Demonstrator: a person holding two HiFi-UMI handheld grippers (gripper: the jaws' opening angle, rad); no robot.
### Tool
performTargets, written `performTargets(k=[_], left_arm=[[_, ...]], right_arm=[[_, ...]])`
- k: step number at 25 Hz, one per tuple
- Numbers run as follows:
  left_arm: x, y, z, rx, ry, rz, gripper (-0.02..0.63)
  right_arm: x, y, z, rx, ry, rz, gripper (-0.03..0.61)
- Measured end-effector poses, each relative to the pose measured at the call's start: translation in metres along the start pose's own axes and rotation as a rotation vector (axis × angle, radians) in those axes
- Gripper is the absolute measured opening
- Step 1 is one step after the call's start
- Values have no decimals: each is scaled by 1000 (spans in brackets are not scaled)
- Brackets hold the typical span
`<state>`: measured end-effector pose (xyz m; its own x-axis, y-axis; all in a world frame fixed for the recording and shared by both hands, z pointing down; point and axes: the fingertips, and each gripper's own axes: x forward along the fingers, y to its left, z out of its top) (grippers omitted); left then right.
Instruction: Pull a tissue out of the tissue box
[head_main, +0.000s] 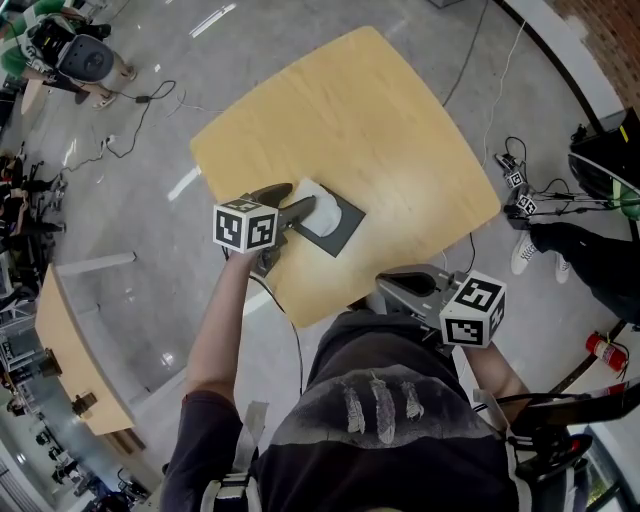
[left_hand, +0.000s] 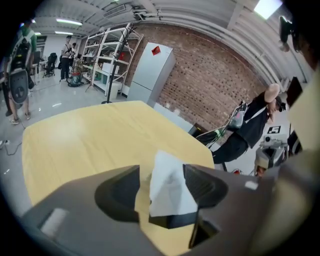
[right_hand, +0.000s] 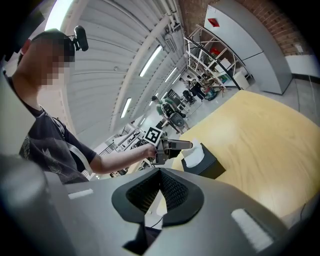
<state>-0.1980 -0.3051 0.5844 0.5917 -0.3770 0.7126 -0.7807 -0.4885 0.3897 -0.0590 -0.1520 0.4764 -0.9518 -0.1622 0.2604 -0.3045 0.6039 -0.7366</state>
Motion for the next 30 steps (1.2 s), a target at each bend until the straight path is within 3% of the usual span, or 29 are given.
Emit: performTargets(k=[7,21,30], left_arm=[[7,2,-16,-55,19,-71,254],[-1,-3,-3,-29,-38,-76,14],[-17,-9,2,-22,-70,-90,8]], right_arm=[[2,2,-6,-4,0,-16,-2],[2,0,-4,-19,12,-14,-2],[8,11,-8,-41,23,-11,-2]])
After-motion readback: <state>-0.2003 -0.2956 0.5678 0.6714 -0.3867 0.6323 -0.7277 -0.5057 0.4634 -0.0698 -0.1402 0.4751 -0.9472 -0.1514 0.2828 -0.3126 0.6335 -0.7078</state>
